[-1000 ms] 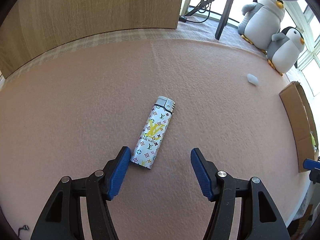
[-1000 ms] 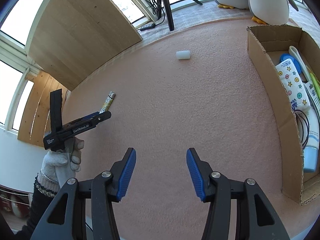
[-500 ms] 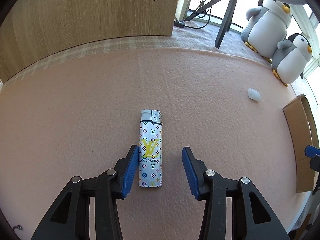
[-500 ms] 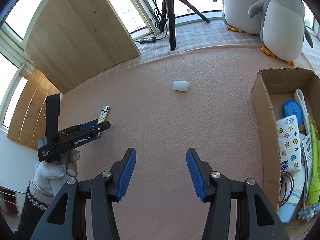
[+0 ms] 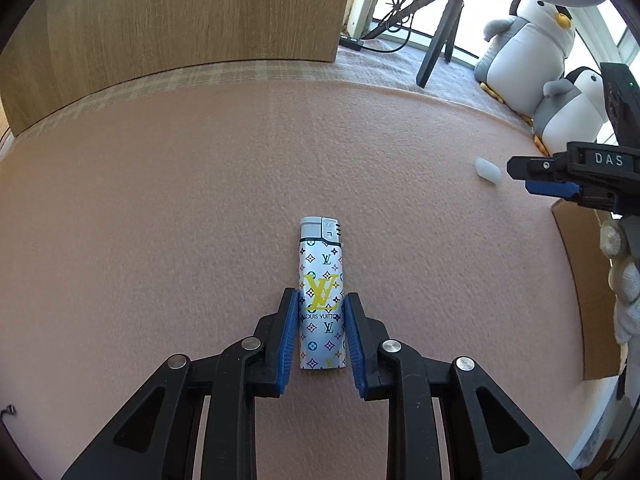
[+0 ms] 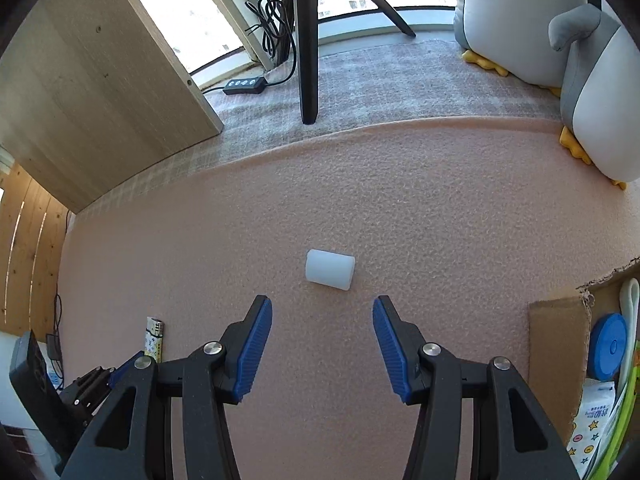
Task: Organize objects
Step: 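Close the left tool on the lighter while the right tool grasps the white block, then carry the lighter and white block into the box and open both tools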
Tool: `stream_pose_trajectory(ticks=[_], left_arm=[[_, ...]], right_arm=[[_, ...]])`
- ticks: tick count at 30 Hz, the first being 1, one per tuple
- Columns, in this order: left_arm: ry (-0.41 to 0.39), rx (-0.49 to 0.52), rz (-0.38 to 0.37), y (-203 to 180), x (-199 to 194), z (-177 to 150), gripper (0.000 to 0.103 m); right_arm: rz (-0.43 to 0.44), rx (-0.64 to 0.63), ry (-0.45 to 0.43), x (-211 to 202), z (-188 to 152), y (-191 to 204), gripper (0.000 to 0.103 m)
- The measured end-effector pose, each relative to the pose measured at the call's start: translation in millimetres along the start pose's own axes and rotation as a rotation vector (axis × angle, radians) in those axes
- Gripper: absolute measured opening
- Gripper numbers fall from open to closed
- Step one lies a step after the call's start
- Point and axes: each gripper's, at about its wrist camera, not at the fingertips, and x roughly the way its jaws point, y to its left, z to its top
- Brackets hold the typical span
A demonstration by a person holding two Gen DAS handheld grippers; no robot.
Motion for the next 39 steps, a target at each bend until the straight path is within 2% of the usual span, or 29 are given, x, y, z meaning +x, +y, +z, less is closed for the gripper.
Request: stream_pose_trajectory(ticks=[8, 15, 16, 18, 20, 28, 39], left_arm=[[0.005, 0.013, -0.033, -40, -24, -66, 0.025], [0.028, 0.020, -0.046, -58, -31, -89, 0.025], [0.029, 0.018, -0.047, -58, -32, -90, 0.025], [0.028, 0.017, -0.044, -58, -33, -91, 0.025], [0.027, 0.014, -0.041, -59, -34, -93, 0.025], [0.027, -0.042, -0.074, -54, -40, -99, 0.025], [0.033, -0.102, -0.147, -56, -61, -119, 0.024]], right_arm=[[-0.061, -0.034, 0.021, 22, 17, 1, 0.049], [-0.123, -0.099, 0.031, 35, 17, 11, 0.048], [-0.138, -0.115, 0.023, 35, 16, 13, 0.046], [-0.182, -0.152, 0.007, 35, 14, 16, 0.031], [-0.191, -0.177, -0.009, 33, 11, 16, 0.025], [-0.079, -0.129, -0.027, 11, -11, 3, 0.022], [0.082, -0.136, -0.052, -44, -106, -7, 0.022]])
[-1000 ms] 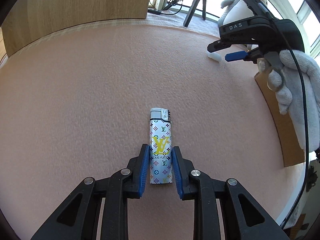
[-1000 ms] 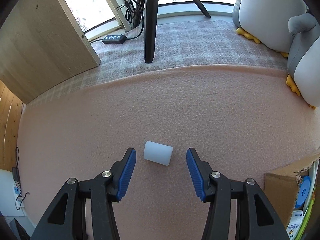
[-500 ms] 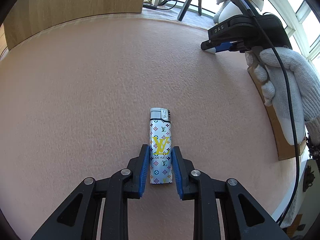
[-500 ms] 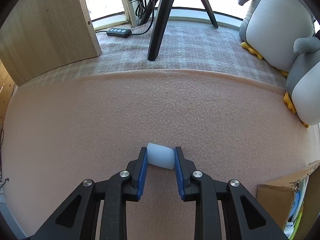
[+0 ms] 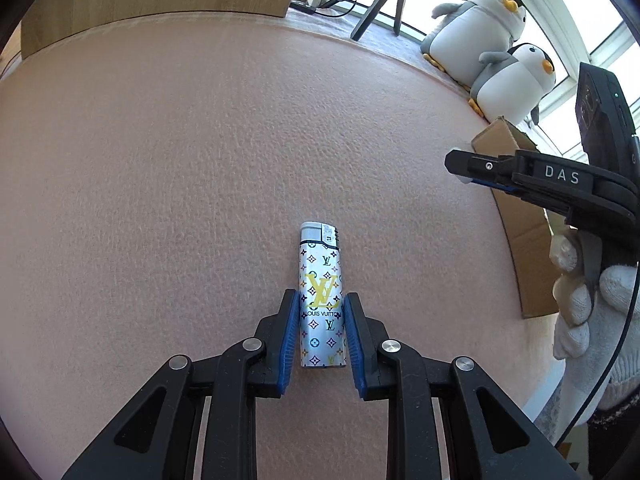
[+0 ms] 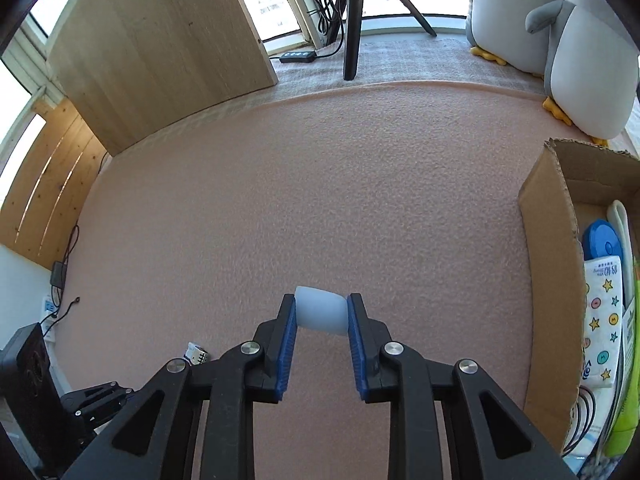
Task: Organize objects
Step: 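Carry the lighter and white block into the box and open both tools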
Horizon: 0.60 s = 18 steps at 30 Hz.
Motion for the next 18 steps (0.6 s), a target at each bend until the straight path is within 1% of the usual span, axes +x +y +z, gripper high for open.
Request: stream_pose_trajectory(ticks=[2, 3, 7, 9, 10, 11, 12, 14, 18], left_arm=[[-0.010, -0.007, -0.007, -3, -8, -5, 0.024], [-0.012, -0.006, -0.013, -4, -8, -1, 0.024], [-0.023, 0.011, -0.010, -12, -14, -6, 0.023], [-0.019, 0.038, 0.027, -20, -12, -11, 0.023], [-0.011, 0.051, 0.041, -22, -5, -8, 0.023], [0.006, 0.057, 0.045, -24, -1, -8, 0.023], [0.017, 0.053, 0.051, -23, 11, -1, 0.023], [0.030, 0.060, 0.064, -24, 17, -1, 0.024], [0.022, 0.104, 0.108, -34, 21, 4, 0.025]], right_arm=[[0.022, 0.024, -0.015, -16, -15, -6, 0.022], [0.031, 0.034, -0.025, -25, -21, -9, 0.022], [0.038, 0.061, -0.082, -62, -39, -23, 0.022], [0.029, 0.067, -0.107, -77, -45, -31, 0.022], [0.026, 0.069, -0.114, -83, -48, -34, 0.022], [0.026, 0.069, -0.118, -88, -51, -37, 0.022], [0.026, 0.070, -0.122, -93, -53, -40, 0.022], [0.021, 0.074, -0.136, -102, -57, -46, 0.022], [0.026, 0.096, -0.161, -117, -60, -57, 0.022]])
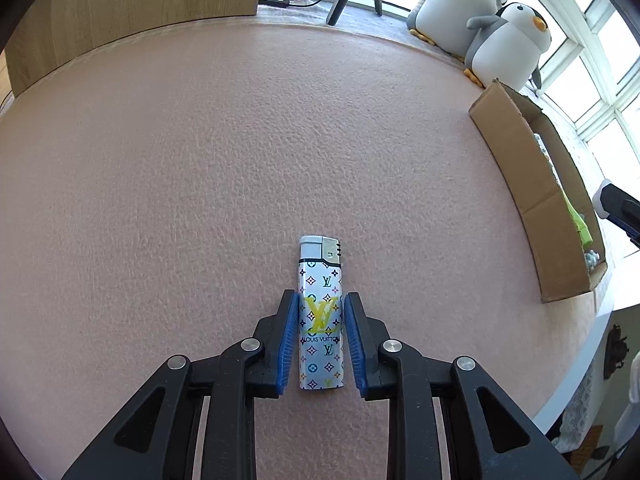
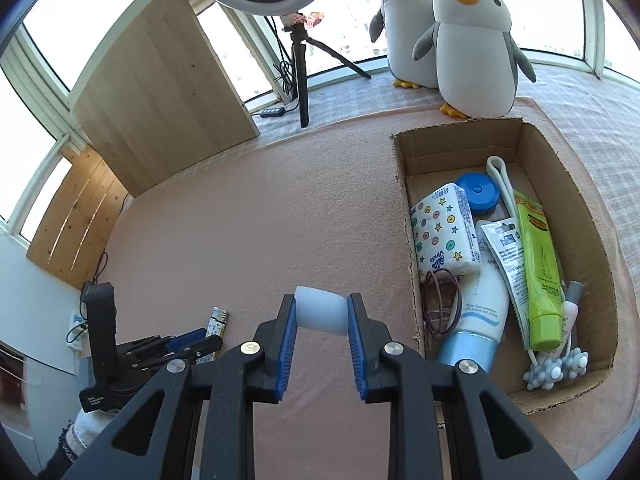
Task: Organize objects
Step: 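Carry the lighter and white block into the box and open both tools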
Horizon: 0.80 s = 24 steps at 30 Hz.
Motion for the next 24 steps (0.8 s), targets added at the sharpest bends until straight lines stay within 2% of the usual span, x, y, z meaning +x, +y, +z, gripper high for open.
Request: stream_pose_trajectory(ticks=[6, 12, 17, 24], left_arm=[[-0.007, -0.004, -0.014, -12, 3, 9, 0.025], [-0.066, 0.019, -0.057, -39, -15, 28, 0.025], [-0.128, 0.067, -0.109, -76, -33, 55, 0.025], [-0.164, 0.145, -0.163, -152, -27, 107, 0.025]], right_arm=[[-0.015, 0.025, -0.040, -23, -4, -16, 0.022], [-0.057, 0.047, -0.098, -50, -3, -40, 0.022], [-0.075, 0.065, -0.117, -64, -2, -62, 0.022], [-0.096, 0.085, -0.110, -69, -6, -91, 0.022]])
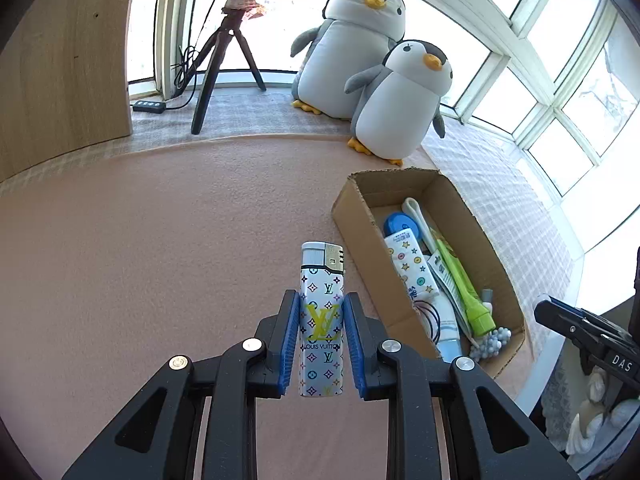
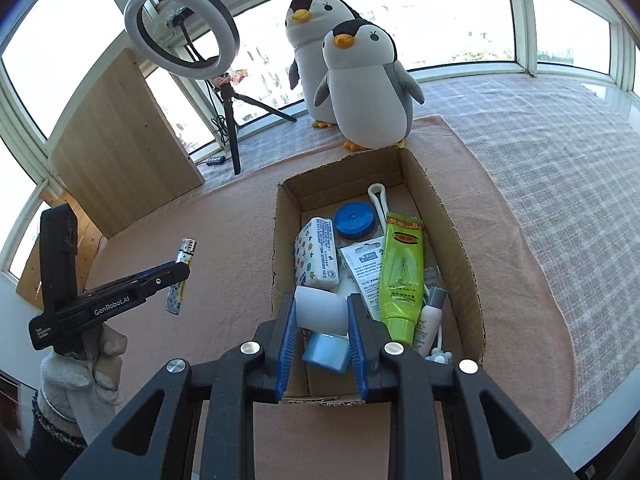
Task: Organize objects
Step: 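Carry the lighter and white block into the box and open both tools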
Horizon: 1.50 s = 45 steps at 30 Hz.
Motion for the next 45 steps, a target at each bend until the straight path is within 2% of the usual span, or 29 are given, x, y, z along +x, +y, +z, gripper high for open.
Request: stream_pose_trajectory(ticks=[10, 16, 18, 19, 20, 21, 22, 35, 45], left_arm=[[-0.001, 0.080, -0.020, -68, 47, 52, 0.025], [0.000, 0.098, -0.038, -97, 72, 71, 0.025], [0.006, 0.100, -0.057, -102, 78, 75, 0.038], [0.002, 0.098, -0.051, -104, 78, 76, 0.058], [-0.018, 0.104, -0.041, -106, 77, 77, 0.065], [-0.026, 0.116, -0.028, -108, 77, 77, 0.066], [-0.023, 0.128, -0.016, -110, 78, 78, 0.066], [-0.016, 0.070, 0.054, -81, 64, 68, 0.067], [-0.063, 0.044, 0.104, -37, 2, 38, 0.070]], right_arm=[[0.001, -0.004, 0.022, 2, 4, -28, 0.022], [0.012, -0.022, 0.037, 5, 6, -33, 0.024], [0.022, -0.033, 0.033, 4, 6, -33, 0.029], [0.025, -0.039, 0.038, 4, 6, -33, 0.032], [0.021, -0.040, 0.038, 4, 6, -33, 0.041], [0.014, -0.040, 0.032, 3, 7, -33, 0.049], [0.009, -0.044, 0.026, 2, 7, -33, 0.052], [0.028, -0.053, 0.050, 8, 8, -23, 0.057], [0.005, -0.074, 0.039, 9, -2, 20, 0.060]])
